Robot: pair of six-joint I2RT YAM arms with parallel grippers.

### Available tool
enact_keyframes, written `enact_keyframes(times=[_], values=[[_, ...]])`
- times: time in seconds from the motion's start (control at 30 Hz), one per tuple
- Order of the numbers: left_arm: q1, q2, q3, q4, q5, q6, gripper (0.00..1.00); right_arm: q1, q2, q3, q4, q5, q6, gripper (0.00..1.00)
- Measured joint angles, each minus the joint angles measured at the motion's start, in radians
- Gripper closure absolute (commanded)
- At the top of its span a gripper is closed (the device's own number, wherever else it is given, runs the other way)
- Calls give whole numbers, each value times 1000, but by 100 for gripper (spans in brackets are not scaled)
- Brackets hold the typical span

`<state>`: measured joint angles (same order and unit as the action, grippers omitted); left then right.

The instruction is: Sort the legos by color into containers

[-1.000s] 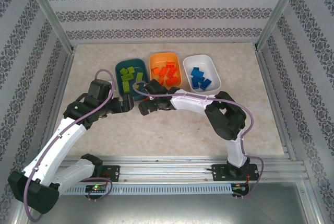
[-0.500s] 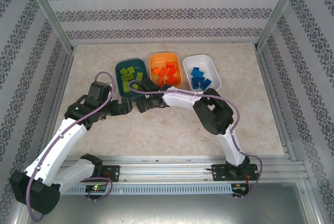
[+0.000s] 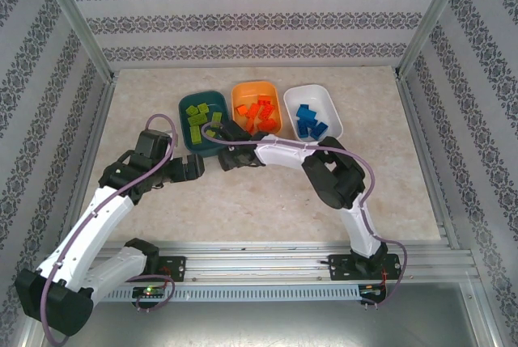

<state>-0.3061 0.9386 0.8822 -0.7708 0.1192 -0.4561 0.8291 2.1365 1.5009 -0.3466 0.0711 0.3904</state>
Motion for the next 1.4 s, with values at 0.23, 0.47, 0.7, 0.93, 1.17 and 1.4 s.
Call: enact_keyframes(times=[0.23, 0.47, 0.7, 0.93, 1.17, 1.4], values=[[1, -31, -11, 1, 46, -23, 0, 0, -269, -272, -5, -1, 51, 42], [14, -41, -61, 20, 90, -58, 0, -56, -534, -315, -55, -2, 51, 41], [40, -39, -76, 50, 75, -79, 0, -276, -340, -33, -74, -69, 5, 41], [52, -26, -54, 46, 14, -71, 0, -349, -10, 317, -106, -126, -31, 36], [60, -46, -48, 38, -50, -64, 0, -360, 132, 455, -120, -166, -26, 7], [63, -134, -96, 101, -165, -8, 0, -368, -74, 222, -32, -174, -17, 3]])
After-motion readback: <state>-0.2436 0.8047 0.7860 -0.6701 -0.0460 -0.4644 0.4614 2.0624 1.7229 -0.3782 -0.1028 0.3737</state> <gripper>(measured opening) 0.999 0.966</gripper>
